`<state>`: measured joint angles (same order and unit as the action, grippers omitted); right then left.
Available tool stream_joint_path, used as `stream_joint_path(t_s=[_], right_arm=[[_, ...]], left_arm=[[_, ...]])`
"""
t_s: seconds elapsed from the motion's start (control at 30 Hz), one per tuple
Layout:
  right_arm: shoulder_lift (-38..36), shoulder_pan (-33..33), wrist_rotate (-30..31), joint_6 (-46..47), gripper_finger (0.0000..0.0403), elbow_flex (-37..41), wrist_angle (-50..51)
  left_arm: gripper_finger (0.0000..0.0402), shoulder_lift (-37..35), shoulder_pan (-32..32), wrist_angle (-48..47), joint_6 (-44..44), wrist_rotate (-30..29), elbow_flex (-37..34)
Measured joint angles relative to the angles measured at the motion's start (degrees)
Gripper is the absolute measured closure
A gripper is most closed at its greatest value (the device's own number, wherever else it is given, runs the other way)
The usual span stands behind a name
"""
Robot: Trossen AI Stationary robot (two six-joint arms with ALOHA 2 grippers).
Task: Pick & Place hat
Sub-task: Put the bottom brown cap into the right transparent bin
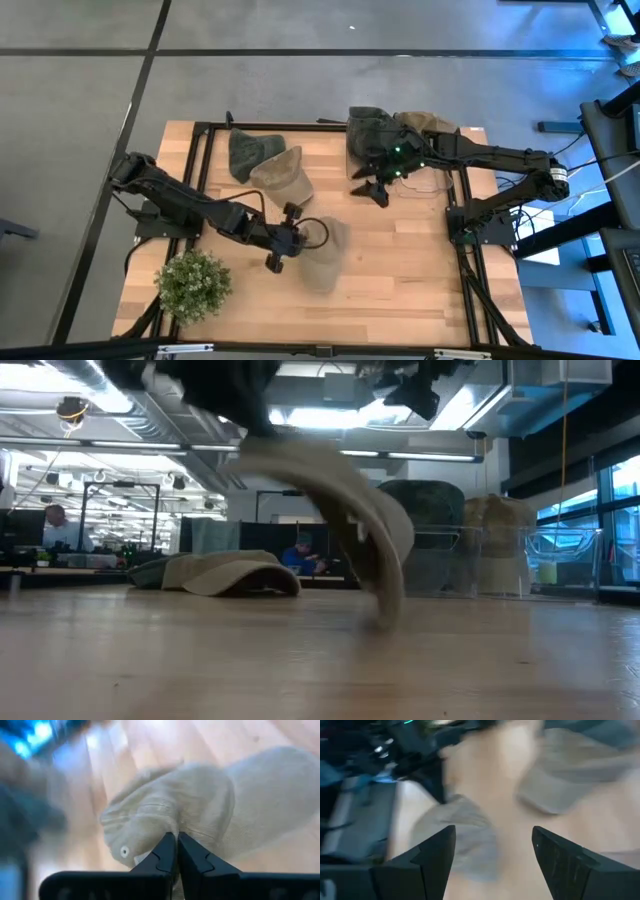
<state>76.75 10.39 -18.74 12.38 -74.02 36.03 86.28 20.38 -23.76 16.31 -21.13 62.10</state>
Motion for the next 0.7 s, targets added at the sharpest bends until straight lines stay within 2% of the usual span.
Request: stream_joint_path(t_s=[0.1, 0.23, 0.47, 0.7], right_arm=[[0.0, -0.1, -4.3, 2.4, 0.0139, 0.0, -1.9], [0.0, 0.0, -7.5, 4.0, 0.0139, 0.0, -3.4], [4.8, -0.3, -20.4, 2.0, 0.0139, 0.0, -6.9], [11.6, -0.7, -26.9, 0.8, 0.0139, 0.0, -13.4]], left_arm=[[0.0394, 0.0, 0.7, 0.0, 7.5, -1.4, 3.0], [0.0394, 0.0, 2.1, 0.1, 12.2, -3.8, 6.2], [0.0394, 0.0, 5.9, 0.2, 14.7, -4.9, 9.0], [0.0394, -0.1, 8.6, 0.3, 15.6, -9.6, 9.3]])
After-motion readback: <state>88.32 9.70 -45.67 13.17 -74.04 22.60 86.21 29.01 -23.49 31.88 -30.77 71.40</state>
